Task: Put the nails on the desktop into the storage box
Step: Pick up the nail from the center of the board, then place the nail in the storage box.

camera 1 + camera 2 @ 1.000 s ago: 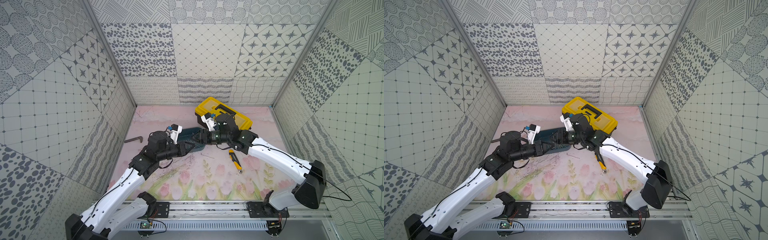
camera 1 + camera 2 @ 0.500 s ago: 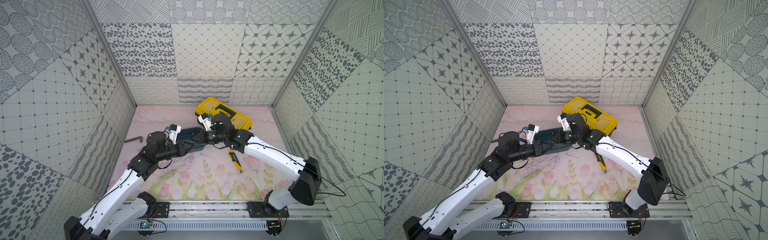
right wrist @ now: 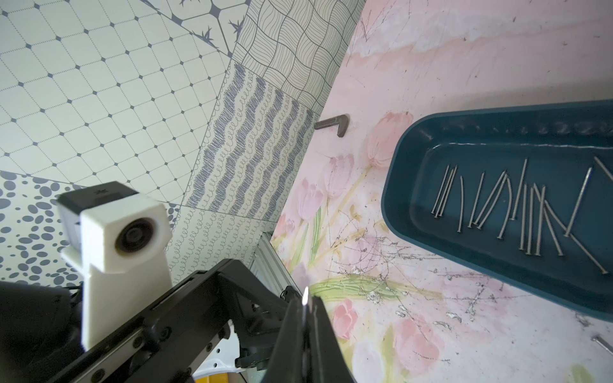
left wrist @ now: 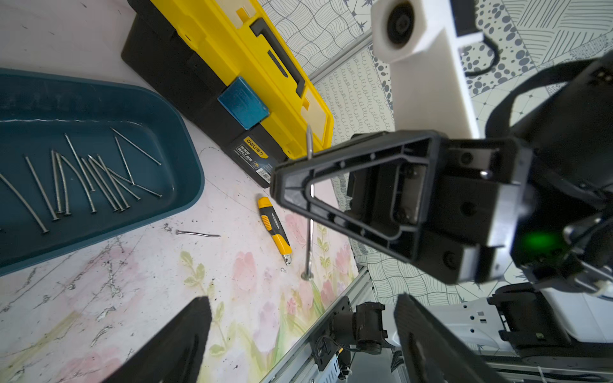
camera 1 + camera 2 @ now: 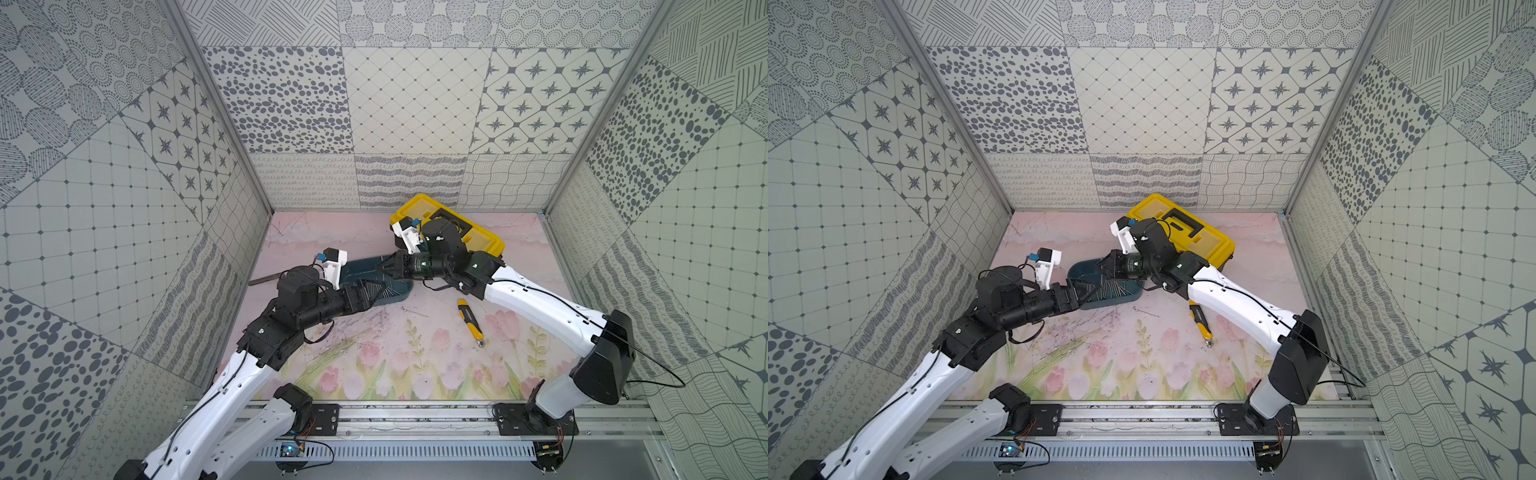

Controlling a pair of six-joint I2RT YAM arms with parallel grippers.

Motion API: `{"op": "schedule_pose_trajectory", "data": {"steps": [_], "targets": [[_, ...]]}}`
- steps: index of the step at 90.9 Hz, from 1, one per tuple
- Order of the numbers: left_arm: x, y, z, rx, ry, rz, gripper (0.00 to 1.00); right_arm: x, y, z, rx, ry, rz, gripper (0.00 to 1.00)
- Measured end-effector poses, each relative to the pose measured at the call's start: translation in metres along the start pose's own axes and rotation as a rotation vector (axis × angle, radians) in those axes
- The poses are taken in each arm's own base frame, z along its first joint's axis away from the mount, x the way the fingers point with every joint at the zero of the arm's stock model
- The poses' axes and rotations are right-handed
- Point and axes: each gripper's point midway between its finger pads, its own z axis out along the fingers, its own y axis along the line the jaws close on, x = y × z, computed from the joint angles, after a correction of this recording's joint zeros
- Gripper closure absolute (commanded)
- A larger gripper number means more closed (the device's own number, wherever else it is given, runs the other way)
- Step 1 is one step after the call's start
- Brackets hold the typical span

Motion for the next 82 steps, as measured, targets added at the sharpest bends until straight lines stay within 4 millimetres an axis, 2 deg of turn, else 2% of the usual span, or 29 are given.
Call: {"op": "schedule_pose_trajectory", "data": {"steps": [19, 51, 64, 82], "targets": [[-0.004, 0.006, -0.027, -0.086, -0.058, 0.002, 0.01, -0.012, -0.029, 0.029, 0.078, 0.047, -0.023, 0.97], [0.006, 0.022, -0.070, -0.248, -0.072, 0.034, 0.00, 0.000, -0.099, 0.082, 0.235, 0.182, -0.051, 0.96], [0.016, 0.033, -0.083, -0.309, -0.053, 0.050, 0.00, 0.007, -0.126, 0.094, 0.296, 0.222, -0.063, 0.95], [0.034, 0.048, -0.091, -0.380, 0.017, 0.056, 0.00, 0.010, -0.153, 0.101, 0.369, 0.257, -0.097, 0.95]]}}
